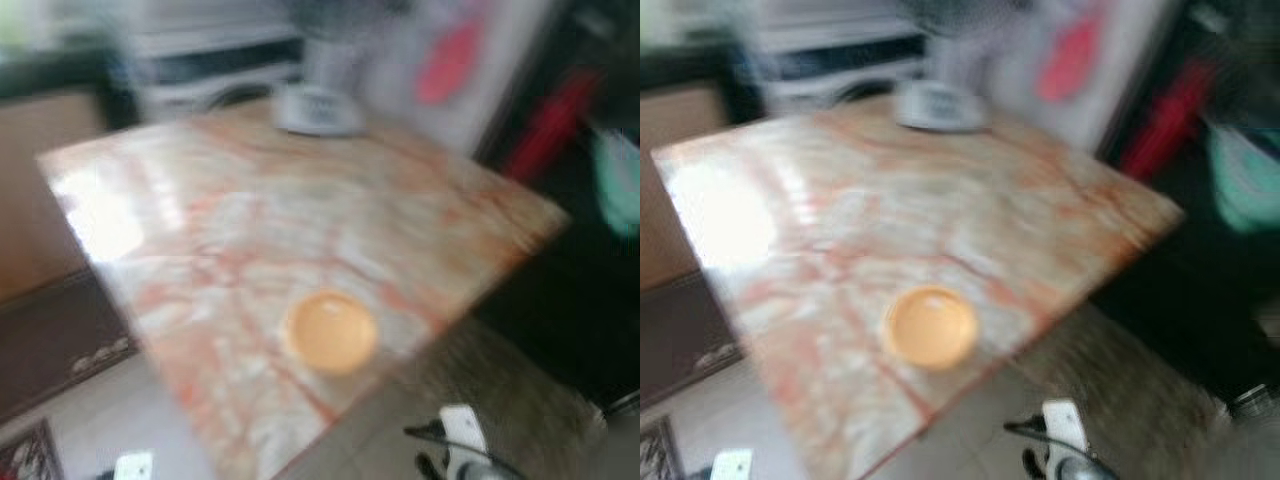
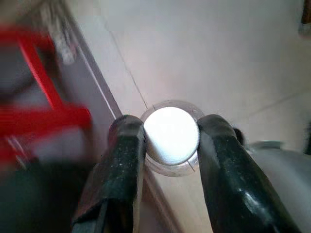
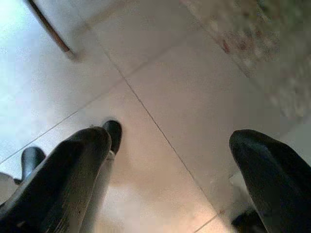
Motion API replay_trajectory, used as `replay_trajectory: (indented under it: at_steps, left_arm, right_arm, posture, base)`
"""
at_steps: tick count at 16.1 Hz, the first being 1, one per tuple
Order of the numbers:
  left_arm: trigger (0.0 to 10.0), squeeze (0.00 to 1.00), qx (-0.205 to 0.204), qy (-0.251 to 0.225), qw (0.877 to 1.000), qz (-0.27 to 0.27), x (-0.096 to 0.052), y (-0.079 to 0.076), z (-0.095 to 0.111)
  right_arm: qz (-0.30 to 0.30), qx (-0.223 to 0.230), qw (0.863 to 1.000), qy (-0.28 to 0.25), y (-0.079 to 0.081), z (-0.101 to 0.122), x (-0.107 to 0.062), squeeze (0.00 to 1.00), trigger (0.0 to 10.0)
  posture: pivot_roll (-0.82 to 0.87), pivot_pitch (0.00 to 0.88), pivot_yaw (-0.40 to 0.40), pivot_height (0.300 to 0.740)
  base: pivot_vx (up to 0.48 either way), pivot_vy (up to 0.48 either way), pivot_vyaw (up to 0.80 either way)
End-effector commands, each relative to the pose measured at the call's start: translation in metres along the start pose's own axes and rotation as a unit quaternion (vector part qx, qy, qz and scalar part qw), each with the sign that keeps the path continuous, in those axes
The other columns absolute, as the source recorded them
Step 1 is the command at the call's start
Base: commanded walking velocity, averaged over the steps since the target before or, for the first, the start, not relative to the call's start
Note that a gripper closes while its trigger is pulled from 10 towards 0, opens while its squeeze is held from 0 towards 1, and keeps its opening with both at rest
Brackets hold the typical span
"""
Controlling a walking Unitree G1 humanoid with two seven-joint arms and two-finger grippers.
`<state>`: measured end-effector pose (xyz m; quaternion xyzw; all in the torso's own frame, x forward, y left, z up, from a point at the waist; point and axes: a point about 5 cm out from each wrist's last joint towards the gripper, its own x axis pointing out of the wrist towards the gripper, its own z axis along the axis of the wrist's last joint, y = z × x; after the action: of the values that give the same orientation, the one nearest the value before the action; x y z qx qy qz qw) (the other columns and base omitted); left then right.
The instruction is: Restocking fridge
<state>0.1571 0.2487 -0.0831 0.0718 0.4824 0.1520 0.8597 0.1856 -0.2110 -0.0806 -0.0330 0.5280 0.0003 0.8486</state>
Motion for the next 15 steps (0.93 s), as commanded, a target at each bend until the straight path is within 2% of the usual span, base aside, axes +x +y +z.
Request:
replay_trajectory:
  at_steps: [1, 2, 3, 7, 13, 15]
  left_arm:
    - [10.0, 0.00, -0.001, 0.007, 1.000, -0.003, -0.0009, 0.0000, -0.0056]
    - [10.0, 0.00, -0.013, 0.012, 1.000, -0.009, -0.0010, -0.0011, -0.0069]
    - [10.0, 0.00, -0.005, 0.010, 1.000, -0.011, -0.0009, -0.0011, -0.0061]
    - [10.0, 0.00, -0.019, 0.014, 1.000, -0.013, -0.0011, -0.0025, -0.0076]
    - [10.0, 0.00, -0.032, 0.018, 0.999, -0.029, -0.0015, -0.0046, -0.0095]
    - [10.0, 0.00, -0.024, 0.016, 0.999, -0.030, -0.0014, -0.0044, -0.0089]
  right_arm:
    - [0.002, -0.001, 1.000, 0.001, 0.0018, 0.0010, 0.0003, 0.00, 10.0]
    - [0.002, -0.001, 1.000, 0.001, 0.0017, 0.0009, 0.0002, 0.00, 10.0]
    - [0.002, -0.001, 1.000, 0.001, 0.0017, 0.0010, 0.0002, 0.00, 10.0]
    - [0.004, -0.003, 1.000, 0.001, 0.0014, 0.0013, 0.0002, 0.00, 10.0]
    - [0.005, 0.000, 1.000, -0.004, 0.0015, 0.0007, 0.0001, 0.00, 10.0]
    - [0.005, 0.001, 1.000, -0.005, 0.0016, 0.0006, 0.0001, 0.00, 10.0]
  posture:
    - [0.12, 0.000, -0.049, 0.740]
    - [0.12, 0.000, -0.050, 0.740]
    - [0.12, 0.000, -0.051, 0.740]
    - [0.12, 0.000, -0.053, 0.740]
    - [0.12, 0.000, -0.052, 0.740]
    - [0.12, 0.000, -0.052, 0.740]
  base:
    - [0.000, 0.000, -0.78]
    - [0.000, 0.000, -0.78]
    - [0.000, 0.000, -0.78]
    - [0.000, 0.000, -0.78]
    - [0.000, 0.000, 0.00]
    - [0.000, 0.000, 0.00]
